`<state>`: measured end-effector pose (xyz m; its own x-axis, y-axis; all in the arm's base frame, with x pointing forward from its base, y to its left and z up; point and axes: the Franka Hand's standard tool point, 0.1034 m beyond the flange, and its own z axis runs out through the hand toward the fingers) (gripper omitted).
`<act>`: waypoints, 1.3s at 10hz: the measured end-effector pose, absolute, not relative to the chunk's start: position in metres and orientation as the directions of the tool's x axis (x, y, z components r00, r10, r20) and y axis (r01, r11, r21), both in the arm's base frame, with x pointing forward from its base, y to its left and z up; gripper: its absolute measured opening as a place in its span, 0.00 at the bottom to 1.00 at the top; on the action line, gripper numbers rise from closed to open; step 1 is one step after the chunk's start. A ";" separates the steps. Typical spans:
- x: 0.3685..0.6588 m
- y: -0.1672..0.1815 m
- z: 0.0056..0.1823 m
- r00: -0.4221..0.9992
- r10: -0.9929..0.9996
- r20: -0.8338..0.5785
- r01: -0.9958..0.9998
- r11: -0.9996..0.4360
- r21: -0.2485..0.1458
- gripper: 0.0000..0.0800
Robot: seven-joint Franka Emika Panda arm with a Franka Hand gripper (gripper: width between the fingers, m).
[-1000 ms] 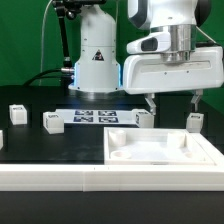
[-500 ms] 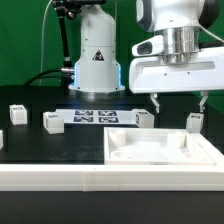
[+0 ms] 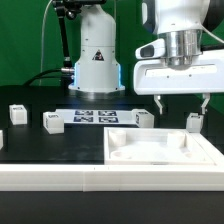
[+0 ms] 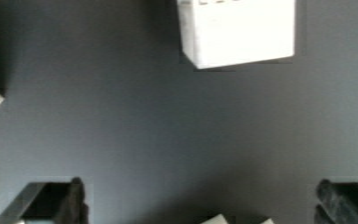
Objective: Assemble one leg
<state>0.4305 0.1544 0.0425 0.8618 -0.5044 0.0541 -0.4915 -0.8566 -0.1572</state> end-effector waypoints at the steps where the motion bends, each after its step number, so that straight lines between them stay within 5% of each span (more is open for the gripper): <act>1: 0.429 0.155 0.041 0.880 -0.473 0.033 -0.464 -0.874 -0.145 0.81; 13: 0.433 0.158 0.048 0.738 -0.342 -0.582 -0.445 -0.894 -0.039 0.81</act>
Offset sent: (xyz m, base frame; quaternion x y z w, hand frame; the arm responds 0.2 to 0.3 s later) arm -0.0024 0.0207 0.0066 0.0228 -0.1318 0.0225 0.9908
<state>0.4325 0.1580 0.0482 0.7379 -0.3417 -0.5820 -0.4454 -0.8945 -0.0394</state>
